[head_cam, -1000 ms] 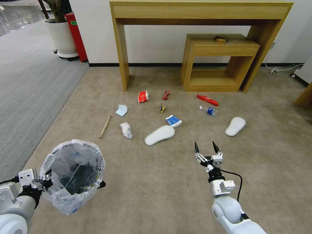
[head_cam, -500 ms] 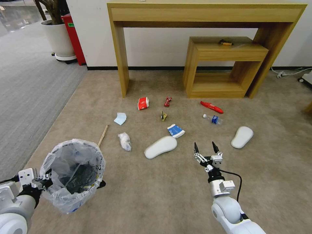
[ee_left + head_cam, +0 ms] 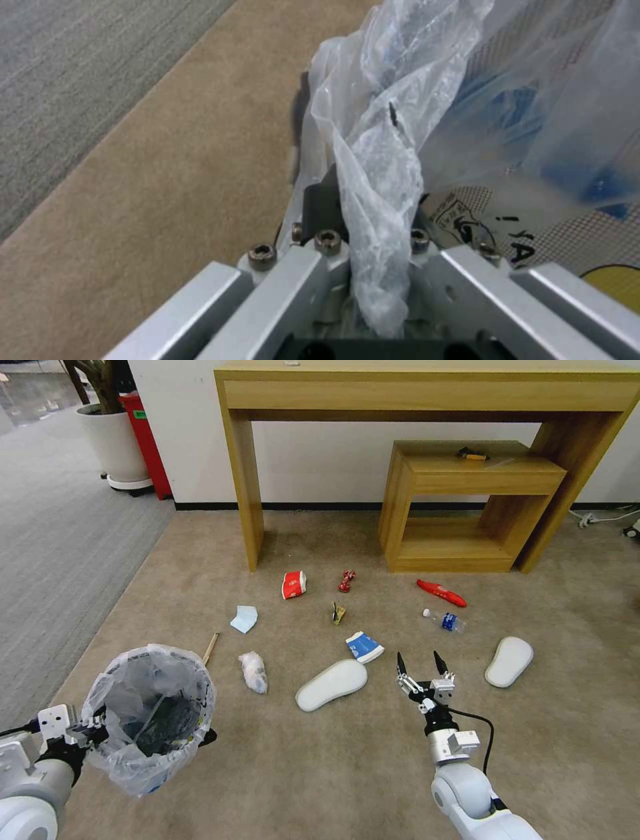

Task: Pick up the trash bin and place the garbage on the floor into it.

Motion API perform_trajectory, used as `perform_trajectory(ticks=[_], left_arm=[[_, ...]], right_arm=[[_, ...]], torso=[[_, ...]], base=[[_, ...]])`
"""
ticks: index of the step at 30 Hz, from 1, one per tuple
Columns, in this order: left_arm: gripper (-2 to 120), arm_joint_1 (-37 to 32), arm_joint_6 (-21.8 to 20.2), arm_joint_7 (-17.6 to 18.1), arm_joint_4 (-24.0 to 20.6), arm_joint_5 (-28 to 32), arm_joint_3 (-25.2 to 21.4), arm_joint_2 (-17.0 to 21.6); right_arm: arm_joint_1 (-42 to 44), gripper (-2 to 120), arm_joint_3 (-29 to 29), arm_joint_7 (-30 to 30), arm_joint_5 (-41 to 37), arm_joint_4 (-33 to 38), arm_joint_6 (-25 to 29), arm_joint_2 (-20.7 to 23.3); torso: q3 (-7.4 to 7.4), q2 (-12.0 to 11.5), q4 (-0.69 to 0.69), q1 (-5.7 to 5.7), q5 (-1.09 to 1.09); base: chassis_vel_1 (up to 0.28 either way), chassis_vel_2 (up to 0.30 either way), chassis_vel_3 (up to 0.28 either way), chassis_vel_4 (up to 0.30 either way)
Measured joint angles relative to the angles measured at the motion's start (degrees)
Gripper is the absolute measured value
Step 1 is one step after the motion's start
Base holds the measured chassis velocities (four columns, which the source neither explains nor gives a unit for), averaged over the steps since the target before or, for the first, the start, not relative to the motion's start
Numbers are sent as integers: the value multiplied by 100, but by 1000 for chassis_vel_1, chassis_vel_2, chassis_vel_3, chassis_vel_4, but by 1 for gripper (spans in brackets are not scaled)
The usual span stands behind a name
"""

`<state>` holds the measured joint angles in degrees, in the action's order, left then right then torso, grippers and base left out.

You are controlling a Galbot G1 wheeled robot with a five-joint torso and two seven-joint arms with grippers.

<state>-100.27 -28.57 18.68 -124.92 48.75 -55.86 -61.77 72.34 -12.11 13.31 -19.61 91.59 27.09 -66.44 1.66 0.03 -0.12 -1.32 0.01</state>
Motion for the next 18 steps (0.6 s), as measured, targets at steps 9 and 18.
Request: perform_trajectory(ticks=[9,18], left_arm=[[0,81,9,-1,95,9,24,27],[0,221,27,-5,254,-1,143,29]], right_arm=[[80,93,128,192,-988,333,-380,207],[150,100,285,386,-2140,245,-863,495]], torso=[[-2,0,1,2,1],[-1,0,1,2,1]], base=[[0,0,0,0],[0,0,0,0]])
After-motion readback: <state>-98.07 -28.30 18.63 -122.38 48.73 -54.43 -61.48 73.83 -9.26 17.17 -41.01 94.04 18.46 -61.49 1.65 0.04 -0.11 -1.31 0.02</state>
